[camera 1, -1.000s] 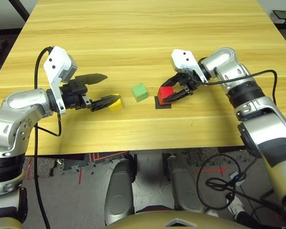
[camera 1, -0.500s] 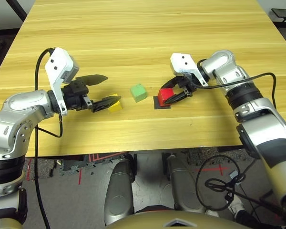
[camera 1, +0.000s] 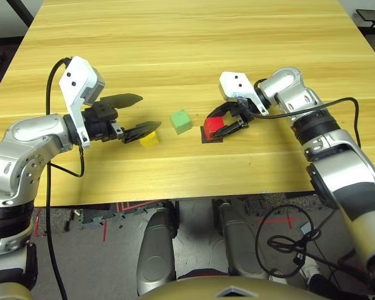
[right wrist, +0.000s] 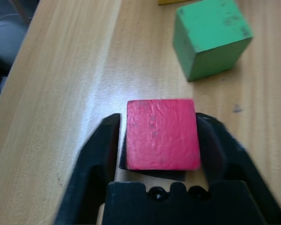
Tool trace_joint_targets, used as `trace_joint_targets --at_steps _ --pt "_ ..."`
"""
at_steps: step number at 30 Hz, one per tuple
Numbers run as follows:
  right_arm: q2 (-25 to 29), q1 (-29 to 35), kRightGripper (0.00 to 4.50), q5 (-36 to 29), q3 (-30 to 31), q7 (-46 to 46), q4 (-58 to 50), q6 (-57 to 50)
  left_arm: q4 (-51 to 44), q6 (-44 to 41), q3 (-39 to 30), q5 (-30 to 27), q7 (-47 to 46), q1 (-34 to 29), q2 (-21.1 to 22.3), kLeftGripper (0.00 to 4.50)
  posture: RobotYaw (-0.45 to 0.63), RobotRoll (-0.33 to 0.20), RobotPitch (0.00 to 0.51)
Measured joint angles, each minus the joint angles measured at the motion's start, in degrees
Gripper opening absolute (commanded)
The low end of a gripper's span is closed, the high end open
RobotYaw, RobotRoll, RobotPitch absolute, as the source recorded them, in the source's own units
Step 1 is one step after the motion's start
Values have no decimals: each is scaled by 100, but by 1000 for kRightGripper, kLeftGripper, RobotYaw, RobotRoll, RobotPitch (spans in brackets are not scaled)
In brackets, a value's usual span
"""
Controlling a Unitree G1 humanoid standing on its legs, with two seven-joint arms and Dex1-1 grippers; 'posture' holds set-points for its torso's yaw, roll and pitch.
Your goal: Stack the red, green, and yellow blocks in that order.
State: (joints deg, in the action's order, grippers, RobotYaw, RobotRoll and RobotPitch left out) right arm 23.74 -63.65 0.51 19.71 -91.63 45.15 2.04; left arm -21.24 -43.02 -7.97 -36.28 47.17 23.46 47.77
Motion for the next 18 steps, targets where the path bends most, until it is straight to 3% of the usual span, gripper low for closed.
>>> trace_joint_targets --at_steps 1,2,9,18 --pt "13 33 4365 -92 8 -12 0 3 -44 -127 31 -17 -88 38 -60 4500 402 -71 281" --pt "34 39 4442 -198 24 -19 0 23 -84 -255 69 -51 -171 95 -126 4500 397 -70 280" --pt "631 -248 4442 -1015 -7 -45 228 312 -341 -779 567 -156 -689 725 -596 4500 318 -58 268" --pt "1636 -308 4442 -1246 -339 -47 439 272 145 -64 1703 1064 -369 1115 -450 4500 225 -42 260"
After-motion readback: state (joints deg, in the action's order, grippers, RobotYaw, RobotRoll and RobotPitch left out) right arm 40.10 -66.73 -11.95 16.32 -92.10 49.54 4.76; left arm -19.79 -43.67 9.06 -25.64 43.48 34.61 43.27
